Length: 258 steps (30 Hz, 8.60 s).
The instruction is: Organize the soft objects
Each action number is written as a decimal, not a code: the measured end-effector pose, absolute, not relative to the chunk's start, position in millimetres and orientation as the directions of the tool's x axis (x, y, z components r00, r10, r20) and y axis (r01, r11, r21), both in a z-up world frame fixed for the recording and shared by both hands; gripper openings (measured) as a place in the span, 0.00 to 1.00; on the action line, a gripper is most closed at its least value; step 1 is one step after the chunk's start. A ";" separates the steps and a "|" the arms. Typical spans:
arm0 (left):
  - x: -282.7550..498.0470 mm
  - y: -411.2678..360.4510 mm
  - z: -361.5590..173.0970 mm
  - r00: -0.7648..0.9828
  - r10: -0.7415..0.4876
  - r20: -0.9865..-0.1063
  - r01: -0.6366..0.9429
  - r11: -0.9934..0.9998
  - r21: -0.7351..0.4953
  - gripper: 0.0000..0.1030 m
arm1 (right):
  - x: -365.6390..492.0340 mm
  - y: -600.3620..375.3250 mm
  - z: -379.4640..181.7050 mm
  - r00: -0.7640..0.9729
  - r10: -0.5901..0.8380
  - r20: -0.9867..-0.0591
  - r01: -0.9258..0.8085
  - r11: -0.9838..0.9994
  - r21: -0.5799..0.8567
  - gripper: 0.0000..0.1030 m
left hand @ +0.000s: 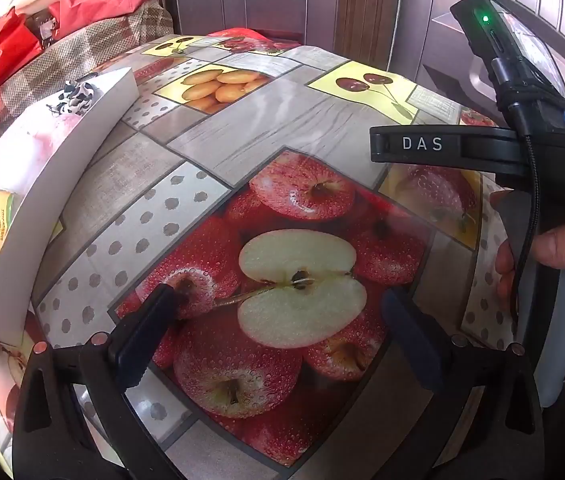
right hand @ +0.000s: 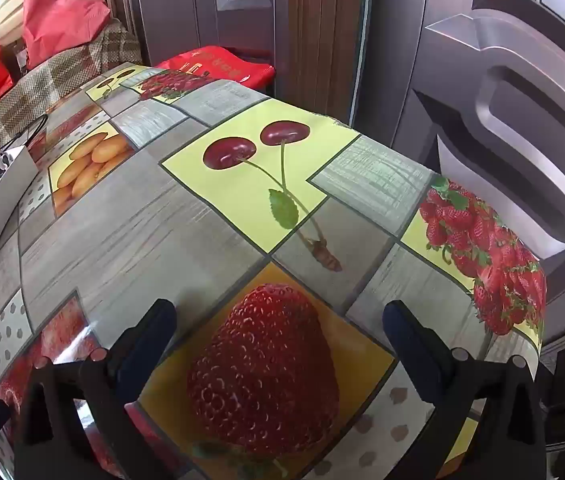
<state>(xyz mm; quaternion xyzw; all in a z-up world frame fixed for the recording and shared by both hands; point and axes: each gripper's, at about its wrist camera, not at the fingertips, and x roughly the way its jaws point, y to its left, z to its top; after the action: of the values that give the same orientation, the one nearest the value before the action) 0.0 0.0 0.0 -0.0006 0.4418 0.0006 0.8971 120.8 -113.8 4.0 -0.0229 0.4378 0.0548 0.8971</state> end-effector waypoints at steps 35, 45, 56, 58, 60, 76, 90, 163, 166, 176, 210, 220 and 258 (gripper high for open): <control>-0.1 0.0 0.0 0.610 0.000 -0.792 -0.002 1.000 -0.001 0.99 | 121.0 -113.0 4.9 0.613 0.089 -0.785 -0.122 0.992 0.017 1.00; 0.5 -0.2 -0.3 0.610 -0.001 -0.793 -0.001 1.000 -0.002 0.99 | 122.2 -110.8 5.2 0.613 0.088 -0.785 -0.122 0.992 0.017 1.00; -0.7 -0.8 1.1 0.610 -0.001 -0.792 -0.001 1.000 -0.002 0.99 | 122.3 -110.3 4.7 0.613 0.088 -0.785 -0.122 0.992 0.017 1.00; -0.7 -0.7 1.1 0.610 0.000 -0.792 -0.001 1.000 -0.001 0.99 | 122.3 -110.3 4.7 0.613 0.089 -0.785 -0.122 0.992 0.017 1.00; -0.7 -0.7 1.1 0.610 0.000 -0.792 -0.001 1.000 -0.001 0.99 | 122.4 -110.3 4.8 0.613 0.089 -0.785 -0.122 0.992 0.017 1.00; -0.7 -0.7 1.1 0.610 0.000 -0.792 -0.001 1.000 -0.001 0.99 | 123.1 -109.0 4.3 0.614 0.088 -0.784 -0.125 0.992 0.014 1.00; -0.8 -0.7 1.1 0.610 -0.001 -0.792 -0.001 1.000 -0.002 0.99 | 124.2 -107.5 3.8 0.615 0.090 -0.784 -0.129 0.992 0.012 1.00; -112.3 153.2 34.0 0.547 0.171 -0.819 -0.342 0.939 -0.032 0.99 | -21.2 -12.4 16.6 0.084 0.475 -0.876 -0.952 0.299 0.071 0.69; -105.8 155.4 20.6 0.496 0.165 -0.852 -0.359 0.933 -0.028 0.86 | -26.3 -15.9 9.8 0.087 0.450 -0.889 -0.951 0.303 0.060 0.58; -117.1 150.4 51.1 0.540 0.181 -0.822 -0.368 0.929 -0.037 0.58 | -12.0 -51.2 39.5 0.171 0.525 -0.833 -0.918 0.392 0.059 0.37; -125.4 156.7 168.7 0.679 0.326 -0.658 -0.526 0.841 -0.126 0.58 | 33.4 -38.6 176.7 0.347 0.770 -0.535 -0.806 0.536 0.249 0.38; -125.9 160.8 166.7 0.678 0.323 -0.661 -0.527 0.840 -0.130 0.58 | 35.2 -32.3 173.9 0.334 0.769 -0.545 -0.811 0.529 0.249 0.38; -16.6 271.8 85.3 0.543 0.261 -0.798 -0.604 0.781 -0.156 0.58 | 94.3 124.6 102.6 0.041 0.725 -0.687 -0.788 0.446 0.424 0.40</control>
<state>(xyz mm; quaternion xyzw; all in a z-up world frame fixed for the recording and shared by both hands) -16.6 271.8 85.3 -0.2120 0.4049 0.2538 0.8525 94.3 124.6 102.6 -0.0347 0.4513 0.5250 0.7207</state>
